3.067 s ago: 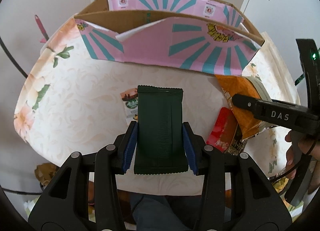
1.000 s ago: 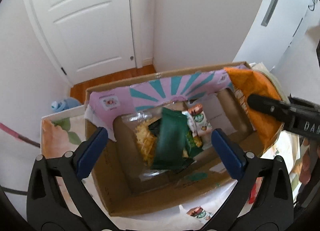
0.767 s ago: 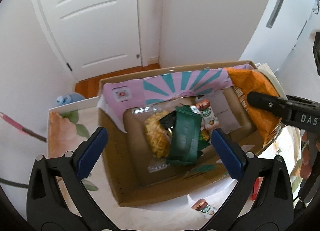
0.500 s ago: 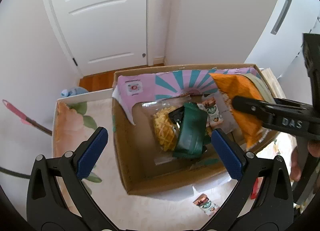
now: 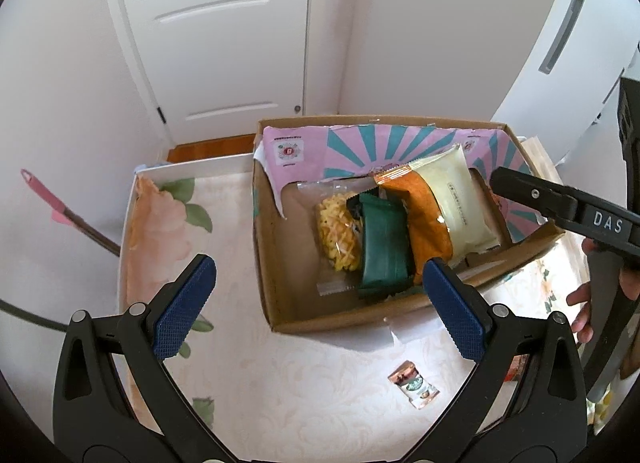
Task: Organize snacks
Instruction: 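Withdraw both grippers toward the last carton sachet and red noodle packet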
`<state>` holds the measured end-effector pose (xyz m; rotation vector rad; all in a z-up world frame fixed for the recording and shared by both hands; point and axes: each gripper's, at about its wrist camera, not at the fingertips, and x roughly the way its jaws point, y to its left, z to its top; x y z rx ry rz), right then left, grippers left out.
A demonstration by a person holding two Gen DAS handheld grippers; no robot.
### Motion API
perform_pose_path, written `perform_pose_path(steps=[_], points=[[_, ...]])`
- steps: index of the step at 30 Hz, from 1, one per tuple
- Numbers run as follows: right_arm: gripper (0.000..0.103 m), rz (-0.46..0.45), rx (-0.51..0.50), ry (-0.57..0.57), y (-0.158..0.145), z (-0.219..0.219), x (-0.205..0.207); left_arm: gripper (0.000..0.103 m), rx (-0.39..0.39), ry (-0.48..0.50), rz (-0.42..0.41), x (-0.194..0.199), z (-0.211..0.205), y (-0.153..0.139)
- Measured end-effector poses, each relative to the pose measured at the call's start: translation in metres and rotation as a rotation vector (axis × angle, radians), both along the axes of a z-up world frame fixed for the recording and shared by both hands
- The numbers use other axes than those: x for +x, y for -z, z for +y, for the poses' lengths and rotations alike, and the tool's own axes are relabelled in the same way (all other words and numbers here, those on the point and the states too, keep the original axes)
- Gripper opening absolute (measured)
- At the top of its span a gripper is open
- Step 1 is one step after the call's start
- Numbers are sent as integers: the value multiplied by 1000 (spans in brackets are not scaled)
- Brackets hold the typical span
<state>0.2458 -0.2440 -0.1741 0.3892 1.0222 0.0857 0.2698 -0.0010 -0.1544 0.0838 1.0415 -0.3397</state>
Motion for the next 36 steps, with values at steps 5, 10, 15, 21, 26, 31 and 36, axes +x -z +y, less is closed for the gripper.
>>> perform_pose_path(steps=[5,10,15,21,26,31,36], points=[[97,-35,-30,-1,-15,0,-18,103,-7,-9,-20,-17,2,-9],[97,-86,-50,5,-33,-9,-48,103,-15,-31,-50,-44,1,-21],[97,-115,-46,7,-45,-23,-81,103,-28,-63,-59,-81,-4,-27],[97,-89,-105,-15,-51,-38,-132,103,-32,-72,-53,-120,-17,-29],[97,-78,-132,-3,-47,-51,-170,103,-44,-92,-15,-144,-28,-21],[97,-81,-199,31,-41,-54,-195,103,-42,-112,9,-159,-36,-9],[97,-18,-167,65,-21,-57,-207,102,-19,-129,55,-158,-43,10]])
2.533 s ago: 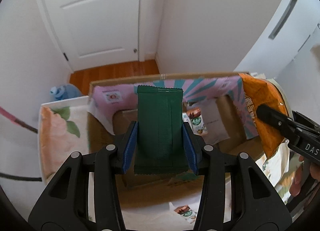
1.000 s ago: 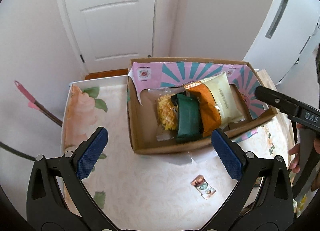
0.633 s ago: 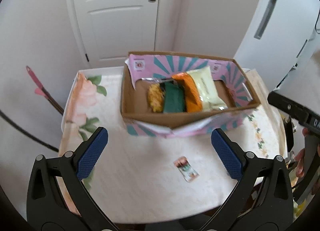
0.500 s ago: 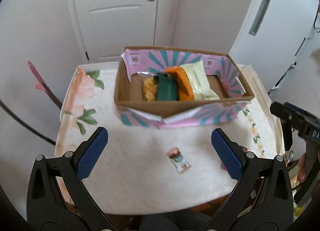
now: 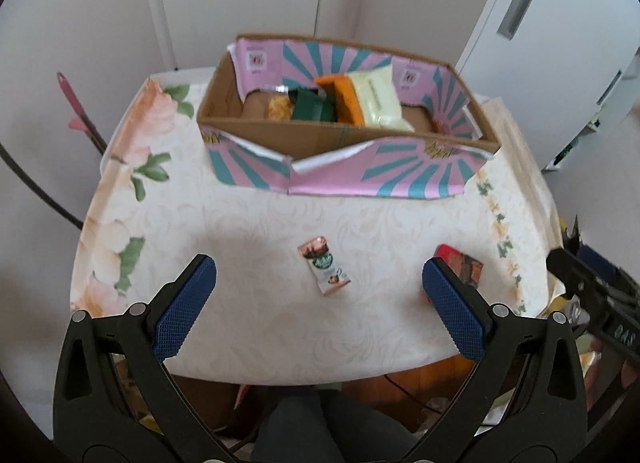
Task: Organize snacks
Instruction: 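Withdraw both grippers toward the last carton sachet and red noodle packet, then grasp the carton sachet with the left gripper while the right grasps the red noodle packet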
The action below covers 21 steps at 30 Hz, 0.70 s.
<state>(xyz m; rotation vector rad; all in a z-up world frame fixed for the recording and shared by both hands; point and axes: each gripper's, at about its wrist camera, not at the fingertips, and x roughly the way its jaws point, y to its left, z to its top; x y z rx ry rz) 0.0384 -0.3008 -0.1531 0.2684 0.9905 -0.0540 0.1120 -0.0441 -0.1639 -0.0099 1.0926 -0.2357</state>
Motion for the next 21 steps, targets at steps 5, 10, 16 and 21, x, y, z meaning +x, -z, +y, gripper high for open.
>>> perform_pose_path(steps=[5,10,16,21], points=[[97,60,41,48,23,4,-10,102,10,-8,39,6,-4,21],[97,111,94,97,50,10,-6,97,31,3,78,20,-8,48],[97,179,138,143,80,21,7,91,49,29,127,35,-12,79],[97,214,151,182,91,26,10,74,55,48,164,44,-16,101]])
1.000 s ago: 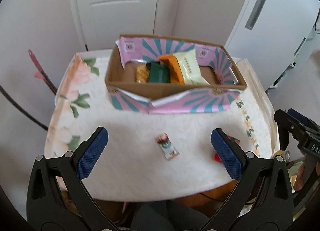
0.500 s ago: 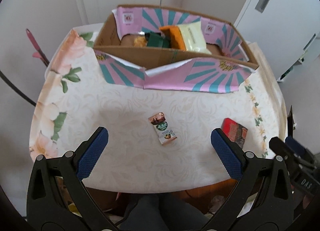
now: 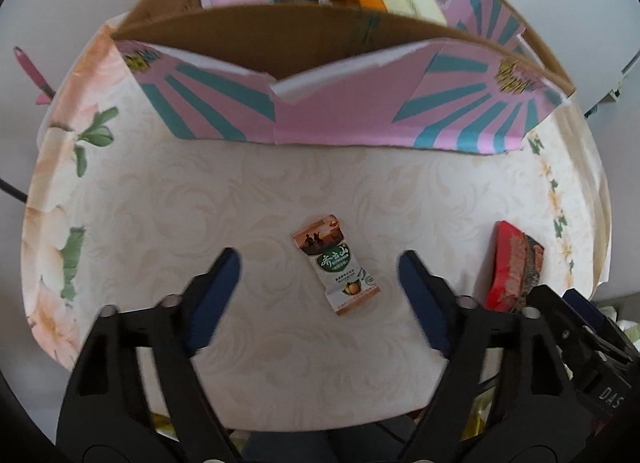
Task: Organize snacks
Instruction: 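Grasp the carton sachet with the left gripper while the right grasps the red noodle packet, then carry the sachet and red noodle packet into the box and open both grippers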
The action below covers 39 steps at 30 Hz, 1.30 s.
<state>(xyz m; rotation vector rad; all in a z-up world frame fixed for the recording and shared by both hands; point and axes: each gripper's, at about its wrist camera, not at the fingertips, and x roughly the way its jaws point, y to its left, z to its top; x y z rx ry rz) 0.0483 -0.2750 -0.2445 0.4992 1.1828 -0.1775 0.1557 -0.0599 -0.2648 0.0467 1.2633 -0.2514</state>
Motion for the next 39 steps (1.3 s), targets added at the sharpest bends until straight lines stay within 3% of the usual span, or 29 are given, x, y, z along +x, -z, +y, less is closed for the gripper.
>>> perform_pose_path(steps=[5,9,15,20,24,29,31,39], points=[[97,32,-15,16,7,4,6,61,9,19,35,5,-3,18],[97,52,-29,38,14,6,11,59,16,38,15,4,-5,20],[97,78,-75,53,22,14,21,48,36,62,-13,3,-9,19],[83,90,-127,40,28,25,25,22,55,83,-29,4,-12,18],[72,86,-183,8,28,35,26,21,46,93,-25,9,-10,19],[66,65,-188,-6,26,36,24,21,34,94,-19,9,-8,19],[58,55,-184,-17,24,36,22,21,31,91,-20,6,-8,18],[56,3,-114,-49,16,36,23,21,15,81,-43,3,1,1]])
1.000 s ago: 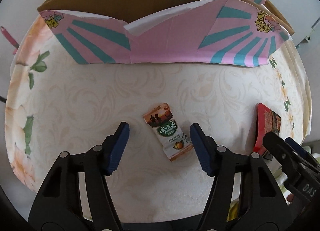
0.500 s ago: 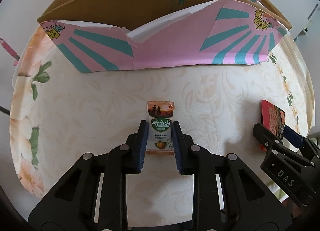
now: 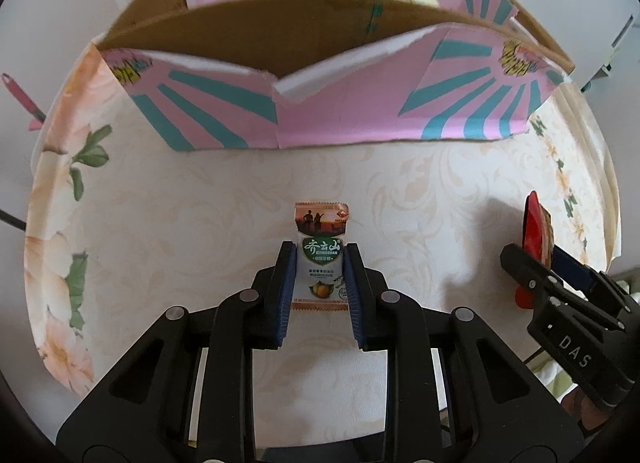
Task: Organize snacks
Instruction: 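Carry the sachet and red noodle packet into the box and open both grippers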
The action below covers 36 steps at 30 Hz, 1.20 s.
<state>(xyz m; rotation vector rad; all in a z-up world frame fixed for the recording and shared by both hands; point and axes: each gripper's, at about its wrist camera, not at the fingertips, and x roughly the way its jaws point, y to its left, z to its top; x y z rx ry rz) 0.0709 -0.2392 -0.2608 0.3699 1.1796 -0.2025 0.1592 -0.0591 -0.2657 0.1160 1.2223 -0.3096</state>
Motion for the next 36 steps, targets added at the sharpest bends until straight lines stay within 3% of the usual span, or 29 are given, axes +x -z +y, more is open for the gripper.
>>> perform_pose_path(steps=[9,25,36], points=[[56,-79,29,-57,-34,3,-1,21,-45,-17,-71,-8,3,-46],[56,-329,48,-205,-149,-27,19,21,-165,-30,-287,-20,-21,-165],[56,-365,61,-226,-170,-49,67,21,-203,22,-294,34,-38,-181]])
